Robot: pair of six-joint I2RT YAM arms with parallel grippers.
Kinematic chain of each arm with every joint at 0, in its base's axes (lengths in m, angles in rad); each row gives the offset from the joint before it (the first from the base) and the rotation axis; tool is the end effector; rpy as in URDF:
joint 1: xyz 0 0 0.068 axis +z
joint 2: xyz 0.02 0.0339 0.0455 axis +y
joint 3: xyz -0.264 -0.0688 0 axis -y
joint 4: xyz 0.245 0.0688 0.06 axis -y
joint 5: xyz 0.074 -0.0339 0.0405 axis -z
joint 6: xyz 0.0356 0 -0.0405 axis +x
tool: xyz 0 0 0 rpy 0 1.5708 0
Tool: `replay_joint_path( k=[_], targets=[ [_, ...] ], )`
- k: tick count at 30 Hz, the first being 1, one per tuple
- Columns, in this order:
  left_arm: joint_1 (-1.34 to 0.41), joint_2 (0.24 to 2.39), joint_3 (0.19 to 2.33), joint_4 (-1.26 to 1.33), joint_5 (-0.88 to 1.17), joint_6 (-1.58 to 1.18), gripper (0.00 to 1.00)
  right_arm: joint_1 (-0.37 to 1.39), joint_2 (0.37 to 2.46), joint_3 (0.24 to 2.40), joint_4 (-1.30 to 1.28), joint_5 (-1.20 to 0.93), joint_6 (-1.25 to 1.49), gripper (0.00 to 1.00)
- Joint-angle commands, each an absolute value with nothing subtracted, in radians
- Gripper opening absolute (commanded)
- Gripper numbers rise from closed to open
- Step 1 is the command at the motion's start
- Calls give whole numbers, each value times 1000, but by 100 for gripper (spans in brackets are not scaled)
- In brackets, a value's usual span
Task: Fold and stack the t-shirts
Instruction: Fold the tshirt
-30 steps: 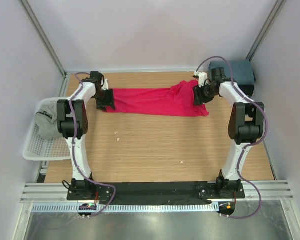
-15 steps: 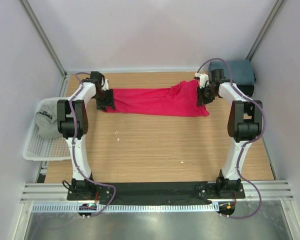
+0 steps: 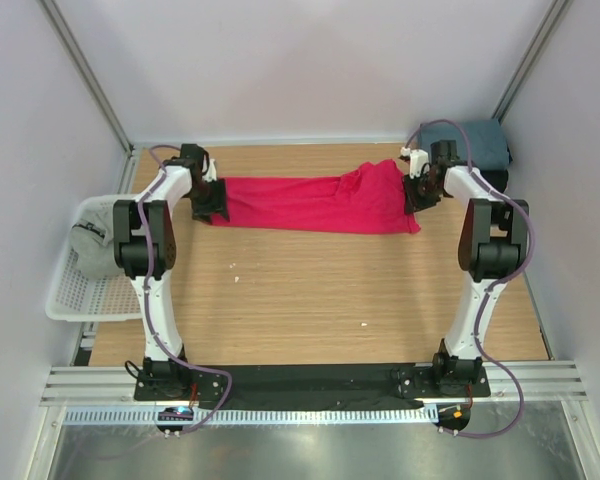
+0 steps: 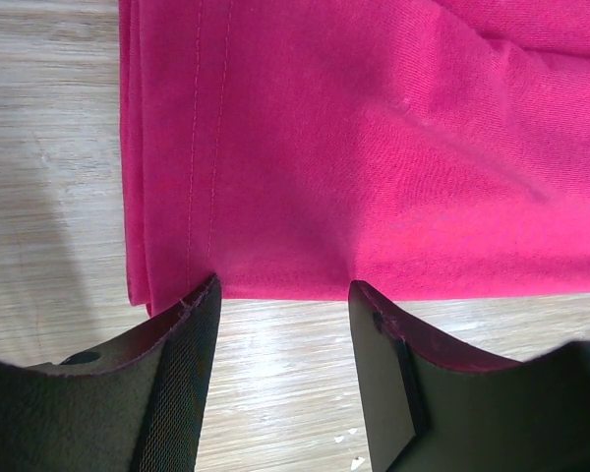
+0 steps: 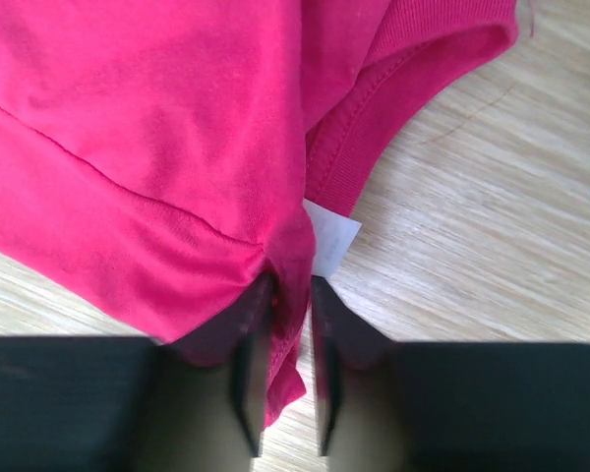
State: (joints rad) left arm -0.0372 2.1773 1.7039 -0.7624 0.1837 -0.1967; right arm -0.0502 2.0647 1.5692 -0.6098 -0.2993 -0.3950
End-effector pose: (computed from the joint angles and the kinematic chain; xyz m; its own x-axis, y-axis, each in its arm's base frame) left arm 0.4512 -0.0233 0.1692 -0.9444 -0.1571 -0.2887 -0.0897 0.9682 -0.2334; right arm 0.4377 -0.0115 0.1857 -0.7913 -0.3284 -0.5157 -0.4212 0.9042 0.0705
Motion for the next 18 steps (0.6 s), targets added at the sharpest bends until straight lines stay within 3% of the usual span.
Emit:
replay_joint_path(
  k=[1,4,10,18],
  targets=[
    [-32,2123,1680,-772,176,-166,56,-54,2045,1597,-595,-273,-385,32],
    [-34,2028,1654,-764,222,-160,57,-54,1944,1549,-546,-270,-367,39],
    [-43,1888,1649,-749,229,-147,60,-54,1776,1528,-485,-271,-299,43],
    [-75,2022,1692,-709,250,-112,58,-8,1905,1637,-477,-470,-203,39]
  ],
)
